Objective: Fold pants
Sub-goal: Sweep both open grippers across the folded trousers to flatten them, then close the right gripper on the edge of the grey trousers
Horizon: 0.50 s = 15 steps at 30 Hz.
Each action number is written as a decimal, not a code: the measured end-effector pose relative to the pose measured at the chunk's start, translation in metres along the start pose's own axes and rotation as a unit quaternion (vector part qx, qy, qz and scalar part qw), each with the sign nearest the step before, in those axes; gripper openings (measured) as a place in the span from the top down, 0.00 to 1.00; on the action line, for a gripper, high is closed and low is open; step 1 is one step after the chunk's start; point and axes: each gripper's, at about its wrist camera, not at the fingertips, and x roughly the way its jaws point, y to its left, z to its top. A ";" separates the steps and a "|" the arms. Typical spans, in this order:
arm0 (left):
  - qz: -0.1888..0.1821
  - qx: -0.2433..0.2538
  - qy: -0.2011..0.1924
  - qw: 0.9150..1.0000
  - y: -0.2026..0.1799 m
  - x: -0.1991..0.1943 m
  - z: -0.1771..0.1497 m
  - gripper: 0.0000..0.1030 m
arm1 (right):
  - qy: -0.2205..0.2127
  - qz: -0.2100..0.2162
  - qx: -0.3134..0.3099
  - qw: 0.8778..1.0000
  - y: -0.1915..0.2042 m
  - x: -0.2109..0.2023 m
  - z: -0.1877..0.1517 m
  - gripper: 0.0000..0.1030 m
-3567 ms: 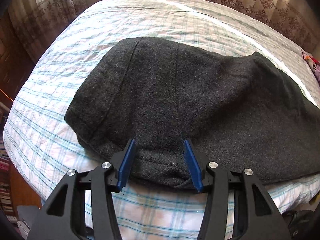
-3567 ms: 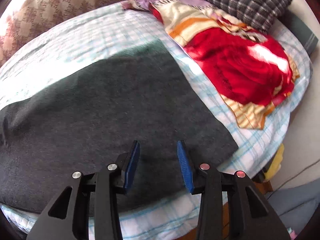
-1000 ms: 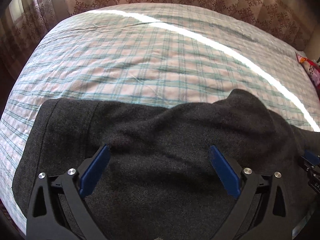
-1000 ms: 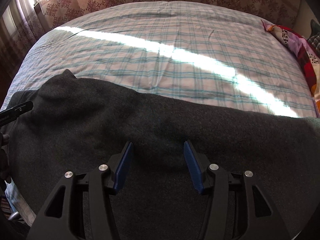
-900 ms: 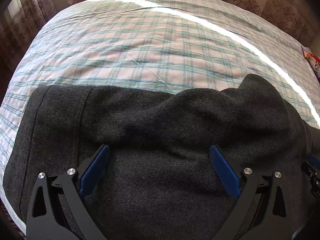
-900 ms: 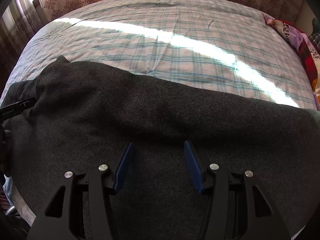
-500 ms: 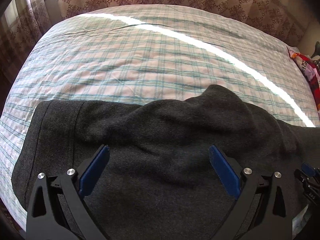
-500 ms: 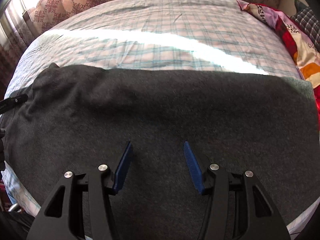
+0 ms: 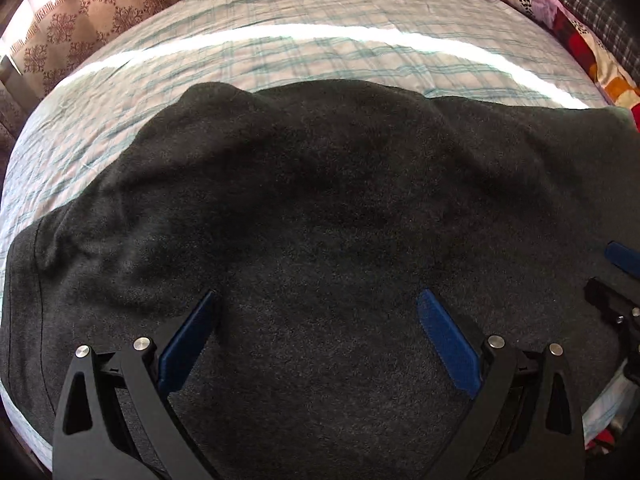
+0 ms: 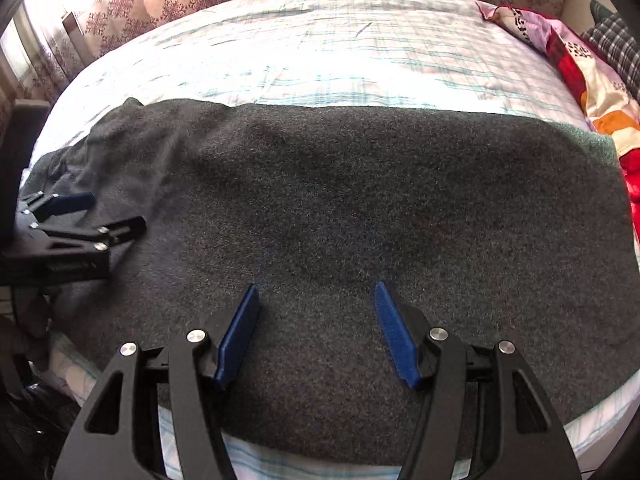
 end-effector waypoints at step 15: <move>-0.007 0.036 -0.046 0.998 -0.049 -0.040 0.012 0.02 | -0.105 -0.147 0.285 0.941 -0.196 -0.116 -0.069 0.41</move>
